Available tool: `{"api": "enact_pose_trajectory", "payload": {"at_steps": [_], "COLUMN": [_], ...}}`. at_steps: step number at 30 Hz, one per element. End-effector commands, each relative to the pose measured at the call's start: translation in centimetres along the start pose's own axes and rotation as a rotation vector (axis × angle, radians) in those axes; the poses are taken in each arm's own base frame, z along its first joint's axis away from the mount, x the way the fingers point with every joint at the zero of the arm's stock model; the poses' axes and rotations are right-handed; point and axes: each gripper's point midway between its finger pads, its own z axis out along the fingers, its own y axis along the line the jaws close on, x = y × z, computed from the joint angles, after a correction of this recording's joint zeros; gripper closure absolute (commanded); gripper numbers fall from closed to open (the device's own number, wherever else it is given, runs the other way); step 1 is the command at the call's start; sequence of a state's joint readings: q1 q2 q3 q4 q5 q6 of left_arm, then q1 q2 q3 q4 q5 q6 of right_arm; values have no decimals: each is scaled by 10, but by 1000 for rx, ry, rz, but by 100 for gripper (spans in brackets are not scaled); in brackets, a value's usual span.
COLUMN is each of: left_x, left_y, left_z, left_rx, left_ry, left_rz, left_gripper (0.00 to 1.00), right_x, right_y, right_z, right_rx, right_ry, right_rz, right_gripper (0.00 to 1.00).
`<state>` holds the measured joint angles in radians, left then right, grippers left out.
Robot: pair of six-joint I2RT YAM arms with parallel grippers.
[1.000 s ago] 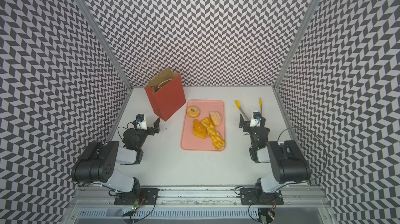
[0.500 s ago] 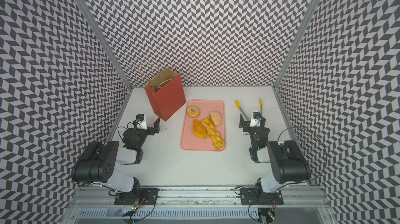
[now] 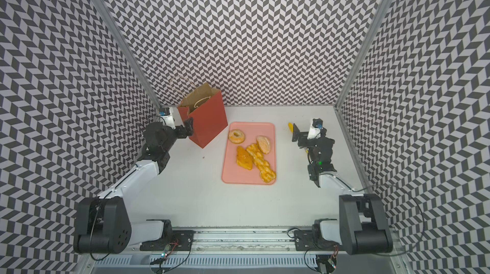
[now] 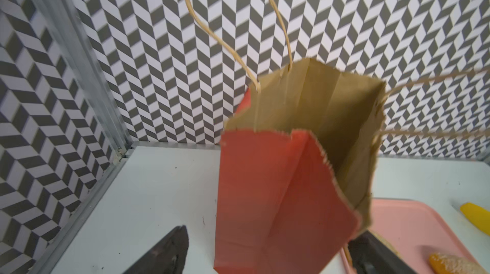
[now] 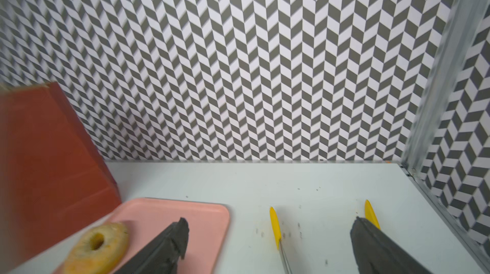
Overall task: Pack bread into a paper bag
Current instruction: Pick up the paper bag from the center of the board.
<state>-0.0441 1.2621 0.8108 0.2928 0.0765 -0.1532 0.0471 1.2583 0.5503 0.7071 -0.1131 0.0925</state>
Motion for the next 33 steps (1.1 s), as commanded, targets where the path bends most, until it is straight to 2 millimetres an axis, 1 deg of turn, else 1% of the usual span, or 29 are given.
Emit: {"api": "enact_pose_trajectory", "payload": {"at_steps": [1, 2, 3, 5, 6, 7, 8, 9, 10, 11, 13, 14, 15, 17, 18, 19, 21, 25, 27, 30, 33], "left_x": [6, 0, -5, -27, -36, -45, -54, -63, -73, -82, -95, -100, -104, -118, -121, -127, -135, -159, -172, -184, -187], "left_y": [-2, -2, -1, -3, -2, -1, -2, -5, -9, -16, -23, -25, -28, -35, -36, -36, -33, -35, -33, -27, -21], "left_z": [-30, -39, -47, -68, -78, -90, -100, -107, -112, -116, -121, -122, -122, -123, -122, -120, -116, -108, -105, -101, -97], "left_rx": [-79, -93, -108, -117, -121, -126, -113, -103, -85, -61, -33, -31, -22, 1, 2, -11, -39, -61, -90, -143, -182], "left_ry": [30, 5, -10, -69, -103, -144, -179, -197, -196, -188, -177, -163, -150, -139, -126, -113, -88, -58, -42, -26, -21], "left_rz": [-128, -163, -188, -208, -224, -267, -292, -289, -269, -242, -203, -212, -203, -171, -171, -171, -161, -75, -35, 31, 64], "left_gripper": [2, 2, 2, 2, 2, 2, 2, 2, 2, 2, 2, 2, 2, 2, 2, 2, 2, 2, 2, 2, 2], "right_x": [1, 5, 11, 23, 31, 38, 45, 55, 67, 76, 93, 101, 105, 112, 116, 121, 132, 168, 182, 190, 194], "right_y": [0, -17, -29, -44, -55, -54, -44, -41, -37, -26, -12, -9, -8, -16, -19, -22, -21, -12, -10, -8, -12], "right_z": [-8, -13, -19, -34, -43, -45, -41, -40, -38, -33, -29, -28, -29, -30, -31, -30, -25, -17, -16, -13, -14], "right_rx": [46, 169, 255, 367, 439, 420, 352, 340, 326, 262, 186, 173, 171, 214, 239, 257, 245, 192, 179, 160, 184], "right_ry": [103, 147, 173, 209, 200, 213, 243, 285, 340, 391, 471, 497, 504, 518, 532, 556, 615, 755, 803, 825, 837], "right_rz": [215, 301, 348, 390, 429, 450, 429, 436, 451, 448, 439, 445, 445, 437, 428, 414, 396, 404, 413, 419, 420], "right_gripper": [1, 1, 1, 1, 1, 1, 1, 1, 1, 1, 1, 1, 1, 1, 1, 1, 1, 1, 1, 1, 1]}}
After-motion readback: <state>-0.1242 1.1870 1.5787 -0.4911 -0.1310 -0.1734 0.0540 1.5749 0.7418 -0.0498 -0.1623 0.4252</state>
